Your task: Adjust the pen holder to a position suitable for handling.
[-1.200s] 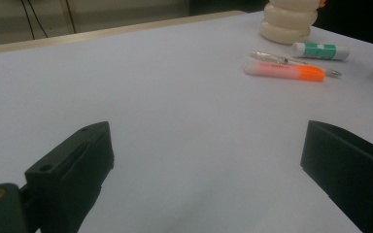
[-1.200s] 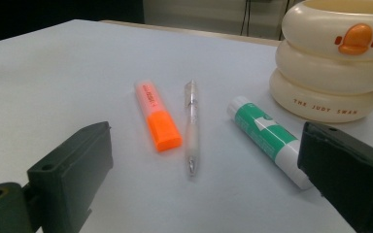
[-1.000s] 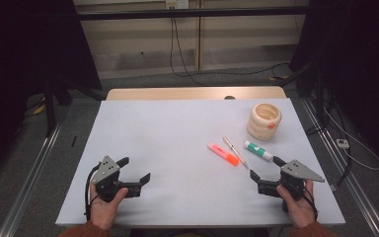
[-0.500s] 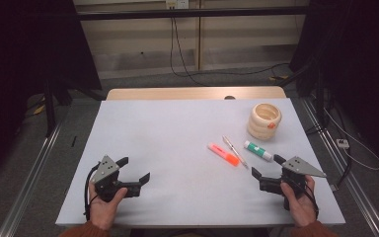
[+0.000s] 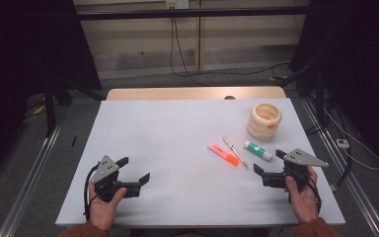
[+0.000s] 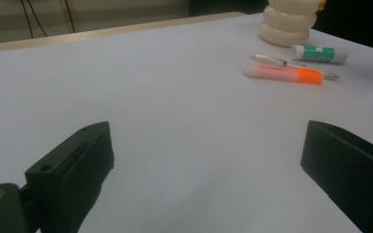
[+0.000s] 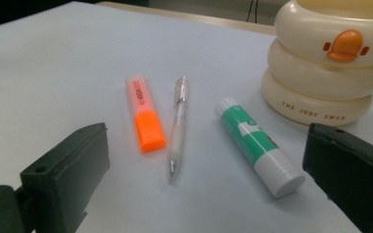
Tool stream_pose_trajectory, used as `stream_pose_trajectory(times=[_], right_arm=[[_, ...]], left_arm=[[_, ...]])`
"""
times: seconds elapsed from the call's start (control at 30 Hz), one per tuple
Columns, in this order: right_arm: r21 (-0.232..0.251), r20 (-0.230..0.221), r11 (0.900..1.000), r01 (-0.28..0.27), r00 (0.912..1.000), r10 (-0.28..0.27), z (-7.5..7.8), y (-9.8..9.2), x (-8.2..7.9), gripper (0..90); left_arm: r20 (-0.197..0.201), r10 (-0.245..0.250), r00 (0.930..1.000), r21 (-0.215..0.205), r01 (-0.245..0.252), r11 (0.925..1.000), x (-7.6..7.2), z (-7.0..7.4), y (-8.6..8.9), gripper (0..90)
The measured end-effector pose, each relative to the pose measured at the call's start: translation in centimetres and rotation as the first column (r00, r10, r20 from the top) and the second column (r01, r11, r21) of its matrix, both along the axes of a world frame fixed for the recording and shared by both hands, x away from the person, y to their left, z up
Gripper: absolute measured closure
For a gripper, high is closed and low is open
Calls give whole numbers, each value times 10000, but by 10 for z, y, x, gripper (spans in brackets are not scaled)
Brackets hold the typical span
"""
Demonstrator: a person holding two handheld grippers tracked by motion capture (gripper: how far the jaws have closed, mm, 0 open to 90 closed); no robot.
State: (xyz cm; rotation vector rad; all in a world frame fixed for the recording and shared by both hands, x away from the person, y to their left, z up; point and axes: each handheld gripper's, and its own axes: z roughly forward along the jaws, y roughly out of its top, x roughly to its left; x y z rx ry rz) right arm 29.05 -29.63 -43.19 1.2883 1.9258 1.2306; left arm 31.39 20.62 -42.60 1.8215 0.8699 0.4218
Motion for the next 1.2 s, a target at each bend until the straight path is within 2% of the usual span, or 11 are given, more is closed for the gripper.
stream_pose_trajectory(times=[0.1,0.2,0.47,0.6,0.73,0.97,1.07,1.13,1.2], right_arm=[[162,-105,9999,-23,9999,24,1,-2,2,36],[-43,84,9998,-178,9998,178,4,-5,4,29],[-99,276,9999,118,9996,-115,15,-15,19,39],[-2,199,9999,150,9997,-150,20,-20,28,61],[-416,121,9980,467,9989,-462,24,-22,39,56],[-197,-114,9986,493,9987,-496,27,-26,54,39],[-387,-216,9972,643,9976,-652,31,-28,62,29],[-355,-237,9974,629,9977,-637,33,-29,64,30],[-325,-126,9970,706,9974,-710,38,-31,72,22]], left_arm=[[1,-38,10000,-4,38,10000,0,0,0,47],[-11,-16,10000,39,16,10000,0,-1,1,47],[11,26,10000,70,-26,10000,0,0,2,47],[-18,8,10000,100,-8,9999,0,-1,2,47],[-4,10,10000,122,-10,9999,0,0,3,47],[31,-1,10000,151,1,9999,-1,0,3,47],[-18,-28,10000,153,28,9999,0,0,3,47],[-20,-14,10000,153,14,9999,0,0,3,47],[-35,4,10000,123,-4,9999,0,0,3,47]])
